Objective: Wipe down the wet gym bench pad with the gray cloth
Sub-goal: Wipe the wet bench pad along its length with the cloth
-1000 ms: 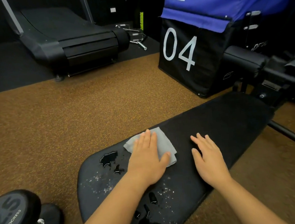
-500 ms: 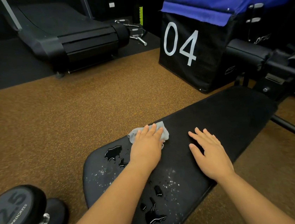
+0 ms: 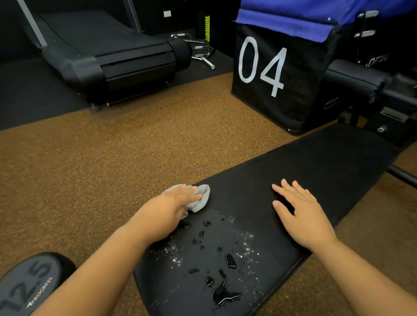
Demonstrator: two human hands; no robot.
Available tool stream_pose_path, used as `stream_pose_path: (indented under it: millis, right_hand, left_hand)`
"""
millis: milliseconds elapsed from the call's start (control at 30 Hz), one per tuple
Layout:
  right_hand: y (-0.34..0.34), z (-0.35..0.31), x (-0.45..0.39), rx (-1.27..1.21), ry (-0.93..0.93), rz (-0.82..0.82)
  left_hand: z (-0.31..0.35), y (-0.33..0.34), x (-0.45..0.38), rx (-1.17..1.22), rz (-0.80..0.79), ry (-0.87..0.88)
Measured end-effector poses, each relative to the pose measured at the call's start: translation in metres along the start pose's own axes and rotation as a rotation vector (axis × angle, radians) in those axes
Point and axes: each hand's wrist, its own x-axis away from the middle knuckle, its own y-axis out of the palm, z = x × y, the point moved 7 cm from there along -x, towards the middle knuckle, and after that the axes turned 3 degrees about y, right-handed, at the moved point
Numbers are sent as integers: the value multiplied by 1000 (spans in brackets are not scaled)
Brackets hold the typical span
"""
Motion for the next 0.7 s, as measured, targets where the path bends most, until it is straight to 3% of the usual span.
stream_pose_path:
  millis: [200,600,700]
  right_hand:
    - [1,0,0,10,-1,-1]
    - [3,0,0,6,-1,9]
    - [3,0,-1,-9,12,-12]
  left_hand:
    - [-32,6,39,20,69,-66]
    - [-7,16,72,155,226,-327]
    - [0,23,75,180,223,-325]
